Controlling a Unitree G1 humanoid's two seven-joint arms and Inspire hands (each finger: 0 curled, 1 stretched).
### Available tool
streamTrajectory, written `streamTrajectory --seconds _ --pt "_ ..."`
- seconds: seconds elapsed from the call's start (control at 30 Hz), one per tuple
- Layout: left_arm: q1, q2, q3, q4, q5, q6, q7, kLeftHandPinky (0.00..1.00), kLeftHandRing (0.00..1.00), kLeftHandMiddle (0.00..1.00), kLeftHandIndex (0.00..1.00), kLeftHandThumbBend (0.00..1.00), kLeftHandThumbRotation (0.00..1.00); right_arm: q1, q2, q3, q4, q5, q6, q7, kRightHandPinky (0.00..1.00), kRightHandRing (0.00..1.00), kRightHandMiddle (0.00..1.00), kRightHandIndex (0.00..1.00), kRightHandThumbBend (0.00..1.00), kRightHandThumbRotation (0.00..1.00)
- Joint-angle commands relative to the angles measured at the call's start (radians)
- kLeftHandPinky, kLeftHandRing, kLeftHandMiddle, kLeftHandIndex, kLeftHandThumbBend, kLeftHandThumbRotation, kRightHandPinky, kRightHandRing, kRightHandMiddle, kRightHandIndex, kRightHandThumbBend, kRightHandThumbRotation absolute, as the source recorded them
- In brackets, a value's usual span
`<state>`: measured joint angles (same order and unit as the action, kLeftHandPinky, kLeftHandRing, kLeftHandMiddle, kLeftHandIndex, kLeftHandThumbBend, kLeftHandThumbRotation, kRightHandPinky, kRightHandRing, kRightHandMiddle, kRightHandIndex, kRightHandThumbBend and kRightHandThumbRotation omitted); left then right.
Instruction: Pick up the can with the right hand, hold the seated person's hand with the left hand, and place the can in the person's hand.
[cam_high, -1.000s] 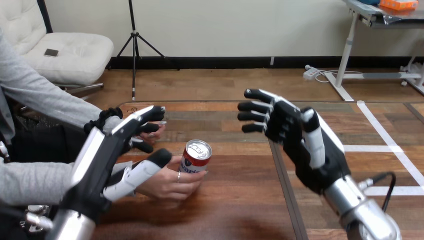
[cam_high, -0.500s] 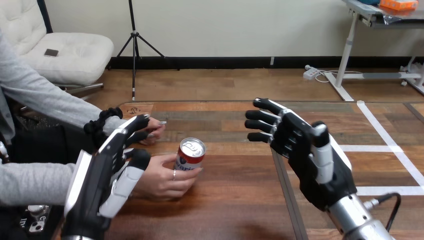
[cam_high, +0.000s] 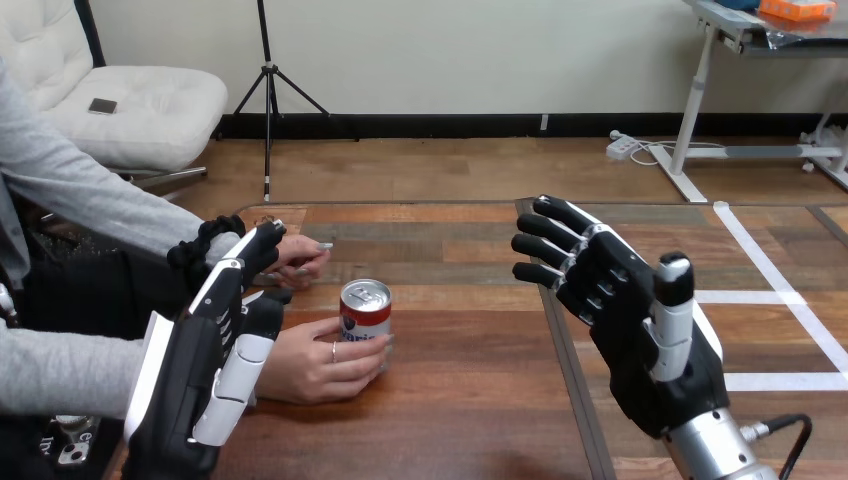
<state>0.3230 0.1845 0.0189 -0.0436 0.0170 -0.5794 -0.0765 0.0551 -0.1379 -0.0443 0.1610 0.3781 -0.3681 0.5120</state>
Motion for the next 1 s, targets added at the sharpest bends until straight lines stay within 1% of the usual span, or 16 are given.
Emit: streamTrajectory --seconds 0.0,0.03,0.13,0.23,0.33,0.43,0.53,0.63,0.73,0.83,0.97 --pt "-0.019 0.013 0.001 -0.026 -0.041 -0.006 -0.038 0.81 0.93 0.91 0.90 0.69 1.00 -0.006 0.028 -0.006 -0.055 0.014 -0.002 -0.011 0.83 0.84 0.84 0.84 1.00 1.00" --pt "-0.017 0.014 0.001 -0.029 -0.045 -0.002 -0.045 0.85 0.94 0.92 0.90 0.70 1.00 -0.004 0.030 -0.006 -0.055 0.014 -0.003 -0.011 0.83 0.84 0.84 0.84 1.00 1.00" --pt "-0.014 0.017 0.001 -0.033 -0.057 0.003 -0.064 0.89 0.95 0.93 0.91 0.71 1.00 0.003 0.037 -0.006 -0.051 0.009 -0.008 -0.012 0.85 0.83 0.84 0.83 1.00 1.00" --pt "-0.026 0.015 0.000 -0.003 -0.081 -0.032 -0.091 0.93 0.96 0.94 0.92 0.69 1.00 0.013 0.044 -0.005 -0.055 -0.006 -0.010 -0.025 0.86 0.83 0.83 0.83 1.00 1.00" --pt "-0.028 0.009 0.000 0.000 -0.094 -0.036 -0.107 0.97 0.98 0.95 0.92 0.66 1.00 0.020 0.051 -0.004 -0.055 -0.017 -0.014 -0.037 0.86 0.83 0.83 0.83 1.00 1.00" --pt "-0.031 0.002 -0.002 0.003 -0.110 -0.039 -0.123 0.98 0.98 0.95 0.92 0.65 1.00 0.024 0.058 -0.003 -0.053 -0.020 -0.016 -0.042 0.87 0.83 0.83 0.83 1.00 1.00" --pt "-0.040 -0.005 -0.008 0.021 -0.144 -0.057 -0.150 0.99 0.99 0.96 0.93 0.64 1.00 0.027 0.064 -0.003 -0.048 -0.022 -0.022 -0.042 0.87 0.83 0.83 0.82 1.00 1.00" --pt "-0.051 -0.012 -0.012 0.040 -0.173 -0.072 -0.176 1.00 1.00 0.98 0.95 0.63 1.00 0.029 0.069 -0.003 -0.047 -0.016 -0.017 -0.038 0.88 0.83 0.84 0.82 1.00 1.00" --pt "-0.047 -0.017 -0.016 0.031 -0.191 -0.055 -0.190 1.00 1.00 0.99 0.96 0.65 1.00 0.034 0.072 -0.003 -0.055 -0.008 0.000 -0.038 0.89 0.83 0.84 0.82 1.00 1.00" --pt "-0.038 -0.026 -0.018 0.013 -0.183 -0.040 -0.185 1.00 1.00 0.99 0.97 0.68 1.00 0.035 0.072 -0.001 -0.051 -0.002 -0.006 -0.023 0.90 0.84 0.84 0.83 1.00 1.00" --pt "-0.031 -0.040 -0.027 0.002 -0.196 -0.029 -0.191 1.00 1.00 1.00 0.99 0.71 1.00 0.037 0.077 -0.001 -0.049 -0.006 -0.013 -0.023 0.91 0.84 0.84 0.83 1.00 1.00"
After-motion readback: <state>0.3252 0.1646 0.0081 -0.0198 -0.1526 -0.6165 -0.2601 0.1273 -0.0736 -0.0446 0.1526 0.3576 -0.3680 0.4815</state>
